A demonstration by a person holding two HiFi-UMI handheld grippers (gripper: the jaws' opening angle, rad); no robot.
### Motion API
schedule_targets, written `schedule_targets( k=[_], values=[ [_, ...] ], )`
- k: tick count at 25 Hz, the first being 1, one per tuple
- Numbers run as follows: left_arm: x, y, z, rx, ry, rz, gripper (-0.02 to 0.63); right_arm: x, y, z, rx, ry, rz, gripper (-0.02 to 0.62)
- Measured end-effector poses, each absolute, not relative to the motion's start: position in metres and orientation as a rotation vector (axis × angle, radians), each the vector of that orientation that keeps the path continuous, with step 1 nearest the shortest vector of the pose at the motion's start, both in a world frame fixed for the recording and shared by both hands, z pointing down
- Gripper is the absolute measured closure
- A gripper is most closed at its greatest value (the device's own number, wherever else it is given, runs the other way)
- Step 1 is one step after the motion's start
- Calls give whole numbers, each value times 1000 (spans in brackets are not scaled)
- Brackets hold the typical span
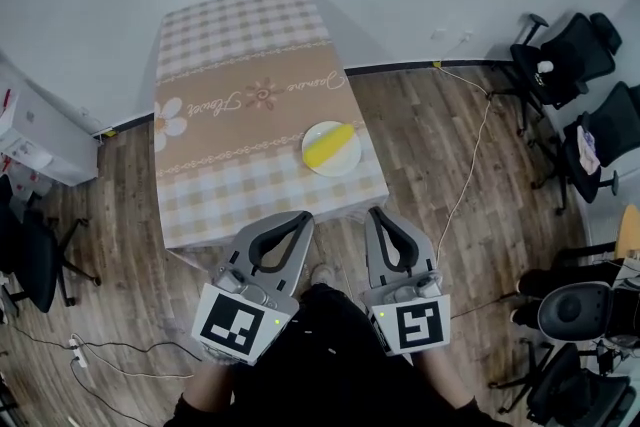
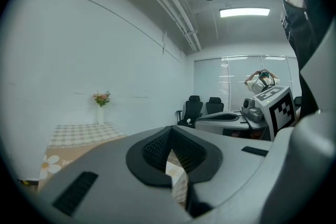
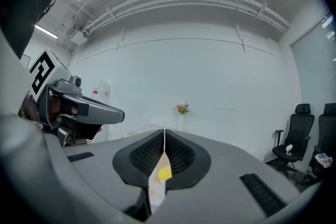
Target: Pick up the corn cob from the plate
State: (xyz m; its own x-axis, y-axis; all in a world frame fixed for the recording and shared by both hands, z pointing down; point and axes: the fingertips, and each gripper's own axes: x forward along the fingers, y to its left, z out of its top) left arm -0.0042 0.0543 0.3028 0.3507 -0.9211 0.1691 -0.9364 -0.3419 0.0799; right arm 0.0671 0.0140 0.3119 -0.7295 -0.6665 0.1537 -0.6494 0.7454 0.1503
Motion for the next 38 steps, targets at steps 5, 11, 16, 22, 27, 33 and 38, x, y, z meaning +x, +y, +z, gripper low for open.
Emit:
schedule_targets(
  k=[5,11,16,22,27,33,38],
  values=[
    [12,27,303,2425,-1719,153,592,82,-20,308,1036,-2767,-127,552],
    [23,1,304,2384,-1755,152,592,100,-49,313,1030,-2739,-95,552],
    [32,-13,305,2377,-1756,169,592,108,-61,309,984,-2769,-147,552],
    [39,-23,306,2389,-1750,191,592,123,-68,313,1047,-2747,-105,552],
    [33,-32,310,2402,-1761,221,592,125,-71,319,1046,-2740,-88,552],
    [24,-51,312,2444,-1760,238,592,129,-88,319,1111,-2722,-72,552],
    [15,-70,313,2466,-1754,235,592,128,-100,322,1134,-2681,-57,552]
  ],
)
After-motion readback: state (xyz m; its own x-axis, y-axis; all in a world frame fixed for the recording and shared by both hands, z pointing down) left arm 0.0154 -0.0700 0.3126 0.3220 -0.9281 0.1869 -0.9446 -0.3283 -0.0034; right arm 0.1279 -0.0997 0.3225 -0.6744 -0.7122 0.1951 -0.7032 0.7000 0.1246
